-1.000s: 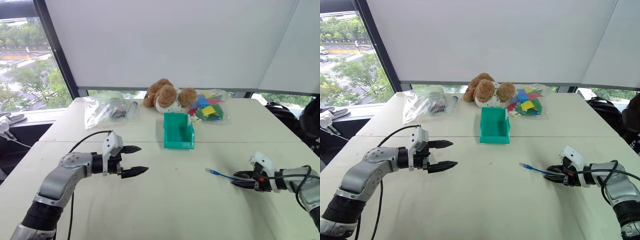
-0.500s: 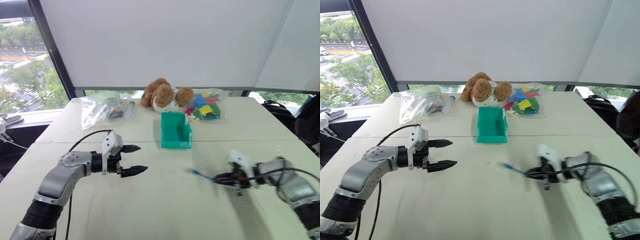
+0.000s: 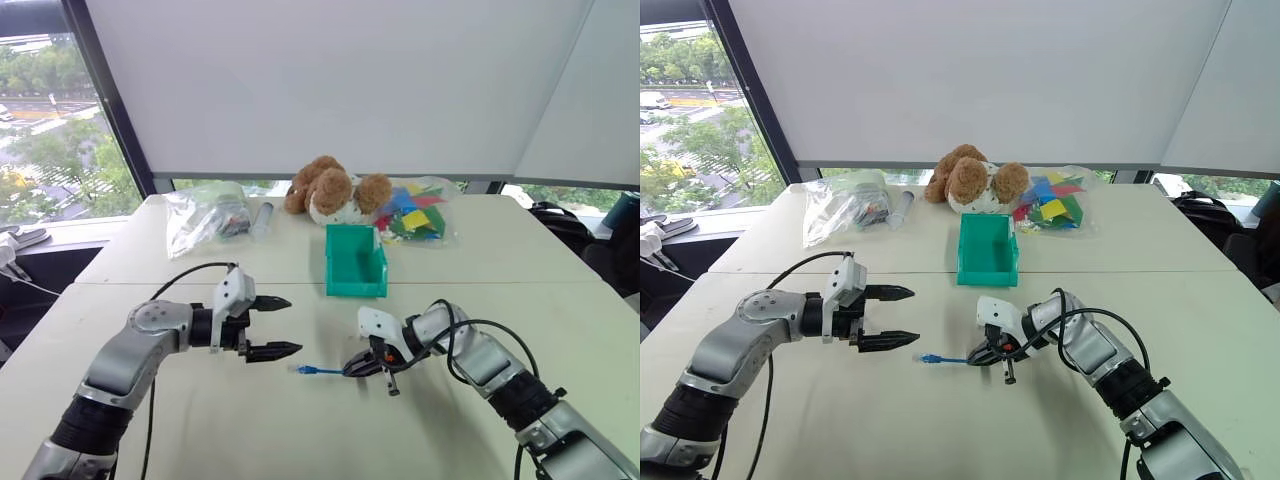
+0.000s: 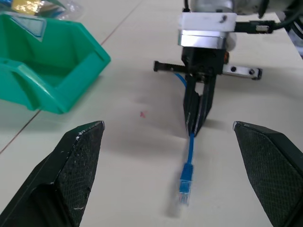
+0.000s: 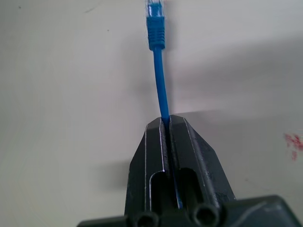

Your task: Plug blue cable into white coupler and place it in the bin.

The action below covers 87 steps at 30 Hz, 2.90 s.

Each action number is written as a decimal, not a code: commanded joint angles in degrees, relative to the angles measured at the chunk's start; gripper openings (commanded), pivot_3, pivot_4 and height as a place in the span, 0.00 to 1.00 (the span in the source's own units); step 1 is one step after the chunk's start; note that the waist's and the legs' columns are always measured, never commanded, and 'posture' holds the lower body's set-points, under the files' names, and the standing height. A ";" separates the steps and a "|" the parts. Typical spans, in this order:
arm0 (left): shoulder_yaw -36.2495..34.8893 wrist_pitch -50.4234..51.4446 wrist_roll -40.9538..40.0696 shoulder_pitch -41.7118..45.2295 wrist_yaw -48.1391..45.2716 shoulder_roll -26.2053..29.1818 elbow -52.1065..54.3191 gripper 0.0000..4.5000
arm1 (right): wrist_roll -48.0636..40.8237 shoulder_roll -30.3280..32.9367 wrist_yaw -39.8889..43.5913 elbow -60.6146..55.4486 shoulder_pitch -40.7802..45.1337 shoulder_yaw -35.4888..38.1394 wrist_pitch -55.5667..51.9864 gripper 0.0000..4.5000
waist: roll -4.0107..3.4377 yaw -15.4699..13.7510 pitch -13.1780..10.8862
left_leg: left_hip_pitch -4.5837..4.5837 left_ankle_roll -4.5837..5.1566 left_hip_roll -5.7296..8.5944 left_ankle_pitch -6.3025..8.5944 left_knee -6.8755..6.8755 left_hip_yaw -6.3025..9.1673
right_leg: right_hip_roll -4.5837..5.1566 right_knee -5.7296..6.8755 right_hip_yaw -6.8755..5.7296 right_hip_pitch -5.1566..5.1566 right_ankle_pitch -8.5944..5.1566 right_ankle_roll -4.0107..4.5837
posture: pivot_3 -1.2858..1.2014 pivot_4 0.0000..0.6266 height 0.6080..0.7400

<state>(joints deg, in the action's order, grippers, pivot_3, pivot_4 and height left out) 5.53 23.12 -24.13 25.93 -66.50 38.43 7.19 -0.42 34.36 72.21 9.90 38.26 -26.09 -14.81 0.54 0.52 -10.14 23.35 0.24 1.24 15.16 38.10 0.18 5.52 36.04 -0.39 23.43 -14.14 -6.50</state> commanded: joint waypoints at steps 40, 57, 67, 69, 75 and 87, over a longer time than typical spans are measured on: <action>8.77 -28.52 14.27 12.66 -9.74 -12.31 -32.63 0.01 | -25.79 3.97 -24.03 -48.50 -21.06 28.97 -44.04 1.00 | 0.03 -1.38 0.01 | 0.08 0.04 -0.06 0.02 0.04 0.06 | 0.05 -0.01 -0.03 0.02 0.00 0.00 | 0.52 0.24 1.00; 4.57 -28.20 11.53 18.13 -4.48 -16.72 -27.57 0.01 | -43.46 -29.19 -50.23 -42.56 -13.63 50.13 -68.37 1.00 | -0.03 -1.07 0.03 | 0.09 0.04 -0.04 0.02 0.00 0.09 | -0.03 0.09 -0.04 0.11 0.01 -0.02 | 0.52 0.24 1.00; 5.29 -30.25 12.54 18.14 -4.54 -16.96 -28.76 0.01 | -46.13 -36.89 -58.04 -35.34 -9.74 54.04 -67.22 1.00 | -0.04 -0.81 0.03 | 0.10 0.05 -0.03 0.01 0.00 0.08 | -0.07 0.11 -0.04 0.11 0.01 -0.02 | 0.52 0.24 1.00; 5.32 -30.28 12.59 18.07 -4.50 -16.98 -28.69 0.01 | -46.53 -36.86 -58.66 -34.89 -9.56 53.84 -66.96 1.00 | -0.04 -0.72 0.03 | 0.10 0.05 -0.03 0.02 -0.01 0.08 | -0.08 0.11 -0.04 0.11 0.01 -0.02 | 0.52 0.24 1.00; 5.50 -30.32 12.76 17.53 -4.48 -16.82 -28.15 0.00 | -48.37 -36.32 -59.77 -34.23 -9.54 53.01 -65.77 0.44 | -0.04 -0.34 0.03 | 0.10 0.05 -0.05 0.01 -0.02 0.09 | -0.12 0.11 -0.04 0.11 0.00 -0.02 | 0.52 0.24 1.00; 5.21 -24.92 11.81 16.27 -6.06 -14.79 -26.32 0.30 | -52.01 -35.28 -62.12 -34.94 -8.83 51.26 -64.52 0.00 | -0.05 0.31 0.03 | 0.09 0.05 -0.08 0.01 -0.08 0.10 | -0.15 0.11 -0.02 0.14 0.00 -0.03 | 0.52 0.24 1.00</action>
<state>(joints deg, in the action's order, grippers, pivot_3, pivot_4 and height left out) 11.27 -3.76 -11.01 42.65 -71.88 22.73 -21.39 -50.44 -1.46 10.27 -23.32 27.74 25.79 -80.66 0.49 0.84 -10.11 23.44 0.29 1.16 15.18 38.01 0.29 5.36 36.15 -0.41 23.57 -14.14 -6.53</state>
